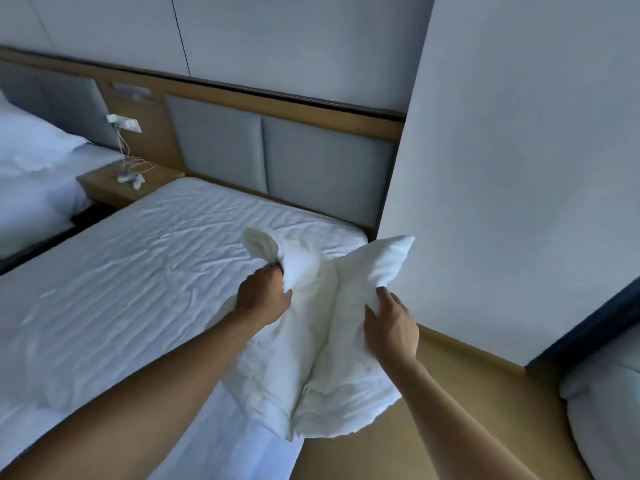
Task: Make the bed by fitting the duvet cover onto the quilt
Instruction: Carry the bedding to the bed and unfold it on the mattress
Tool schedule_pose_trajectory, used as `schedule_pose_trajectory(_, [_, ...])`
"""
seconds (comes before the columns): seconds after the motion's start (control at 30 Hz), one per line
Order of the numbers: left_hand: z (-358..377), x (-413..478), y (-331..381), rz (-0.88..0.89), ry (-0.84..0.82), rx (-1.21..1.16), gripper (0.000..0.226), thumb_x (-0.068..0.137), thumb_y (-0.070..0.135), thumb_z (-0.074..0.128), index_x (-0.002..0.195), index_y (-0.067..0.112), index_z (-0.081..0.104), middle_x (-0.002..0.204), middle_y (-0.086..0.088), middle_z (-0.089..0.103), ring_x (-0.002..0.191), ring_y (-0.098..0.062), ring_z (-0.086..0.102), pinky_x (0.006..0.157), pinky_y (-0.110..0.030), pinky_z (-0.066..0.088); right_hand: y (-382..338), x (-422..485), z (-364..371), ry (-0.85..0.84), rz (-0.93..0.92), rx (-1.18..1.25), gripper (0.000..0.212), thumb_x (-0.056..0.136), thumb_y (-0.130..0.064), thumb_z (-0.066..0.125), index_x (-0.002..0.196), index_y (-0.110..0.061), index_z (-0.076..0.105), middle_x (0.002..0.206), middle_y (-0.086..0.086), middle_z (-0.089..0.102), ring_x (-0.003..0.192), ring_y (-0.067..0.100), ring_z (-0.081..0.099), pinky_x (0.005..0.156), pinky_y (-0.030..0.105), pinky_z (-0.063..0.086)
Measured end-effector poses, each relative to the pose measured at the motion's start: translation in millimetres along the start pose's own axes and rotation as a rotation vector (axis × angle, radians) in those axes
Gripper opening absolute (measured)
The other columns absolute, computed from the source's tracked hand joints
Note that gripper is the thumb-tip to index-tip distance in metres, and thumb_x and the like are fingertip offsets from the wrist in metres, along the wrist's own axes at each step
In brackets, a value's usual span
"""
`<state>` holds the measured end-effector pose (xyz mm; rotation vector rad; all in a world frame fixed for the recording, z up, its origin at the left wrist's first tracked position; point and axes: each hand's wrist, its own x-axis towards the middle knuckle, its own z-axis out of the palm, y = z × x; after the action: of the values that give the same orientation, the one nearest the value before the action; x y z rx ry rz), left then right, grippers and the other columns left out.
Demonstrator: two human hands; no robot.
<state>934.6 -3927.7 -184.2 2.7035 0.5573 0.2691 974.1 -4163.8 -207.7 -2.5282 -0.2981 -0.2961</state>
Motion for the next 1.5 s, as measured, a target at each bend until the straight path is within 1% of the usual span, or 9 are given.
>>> schedule_pose_trajectory(0.17, [22.4,120.6,-22.0,-0.148,0.089,-0.016,0.031,0.087,0.027,0.069,0.11,0.007,0.062,0.107,-0.015,0.069,0.102,-0.04,0.064,0.08,-0.04,0.049,4.5,151.0,68.9,-0.059,-0.096,0.021,0.02,0.09,-0.024,0.062,0.107,-0.017,0.055,0.093,0.0,0.061,0.082,0.037,0.06,0.058,0.032,0.035])
schedule_pose_trajectory(0.47, [56.4,329.5,-48.7,-0.458,0.195,-0.018,0.023,0.084,0.024,0.071,0.096,0.007,0.062,0.095,-0.015,0.07,0.097,-0.041,0.066,0.079,-0.042,0.051,-7.3,418.3,203.3,-0.26,-0.265,0.143,0.035,0.091,-0.026,0.062,0.126,-0.017,0.058,0.114,0.006,0.068,0.102,0.035,0.063,0.075,0.041,0.05])
schedule_pose_trajectory(0.77, [27.5,446.2,-91.8,-0.606,0.331,-0.023,0.03,0.082,0.022,0.07,0.11,0.009,0.065,0.095,-0.015,0.072,0.092,-0.044,0.067,0.077,-0.043,0.053,-82.2,574.5,281.8,-0.465,-0.424,0.119,0.036,0.099,-0.027,0.056,0.133,-0.017,0.054,0.12,0.009,0.064,0.11,0.034,0.061,0.081,0.039,0.047])
schedule_pose_trajectory(1.0, [5.3,525.3,-205.5,-0.727,0.454,-0.031,0.029,0.085,0.021,0.071,0.108,0.005,0.064,0.1,-0.018,0.071,0.097,-0.044,0.066,0.083,-0.045,0.054,-191.4,670.4,380.5,-0.523,-0.585,0.1,0.037,0.102,-0.031,0.051,0.138,-0.021,0.052,0.129,0.008,0.062,0.118,0.033,0.057,0.093,0.038,0.045])
schedule_pose_trajectory(1.13, [1.4,563.4,-293.2,-0.872,0.616,-0.111,0.032,0.085,0.02,0.07,0.11,0.003,0.063,0.103,-0.021,0.07,0.098,-0.045,0.066,0.081,-0.039,0.049,-282.6,730.9,462.4,-0.54,-0.624,0.087,0.029,0.102,-0.036,0.049,0.129,-0.024,0.051,0.12,0.008,0.066,0.11,0.034,0.06,0.079,0.037,0.043])
schedule_pose_trajectory(1.23, [12.0,585.2,-356.3,-1.01,0.692,-0.254,0.032,0.087,0.025,0.069,0.11,0.004,0.063,0.105,-0.017,0.071,0.102,-0.039,0.066,0.082,-0.032,0.044,-329.9,777.0,536.0,-0.61,-0.503,0.086,0.028,0.098,-0.038,0.054,0.12,-0.022,0.048,0.111,0.014,0.066,0.103,0.037,0.062,0.074,0.035,0.042])
schedule_pose_trajectory(1.3, [30.9,596.9,-395.5,-1.205,0.587,-0.308,0.041,0.087,0.031,0.071,0.112,0.0,0.06,0.11,-0.019,0.069,0.109,-0.039,0.064,0.085,-0.035,0.048,-335.5,794.4,586.1,-0.725,-0.333,0.023,0.047,0.093,-0.036,0.064,0.129,-0.014,0.045,0.125,0.019,0.062,0.115,0.038,0.059,0.085,0.038,0.046])
schedule_pose_trajectory(1.4, [79.0,591.7,-433.6,-1.478,0.263,-0.53,0.06,0.084,0.036,0.077,0.124,-0.003,0.057,0.119,-0.018,0.066,0.115,-0.037,0.062,0.095,-0.044,0.053,-295.4,777.1,640.1,-0.95,-0.196,-0.306,0.085,0.091,-0.039,0.069,0.151,0.0,0.023,0.149,0.021,0.044,0.134,0.036,0.046,0.103,0.037,0.042])
schedule_pose_trajectory(1.5, [138.4,567.5,-425.3,-1.62,-0.154,-0.607,0.074,0.083,0.035,0.08,0.137,-0.001,0.046,0.132,-0.019,0.058,0.125,-0.039,0.055,0.085,-0.047,0.05,-220.9,733.4,659.1,-1.151,-0.12,-0.437,0.087,0.092,-0.038,0.065,0.155,-0.004,0.016,0.139,0.017,0.055,0.126,0.032,0.055,0.097,0.032,0.045])
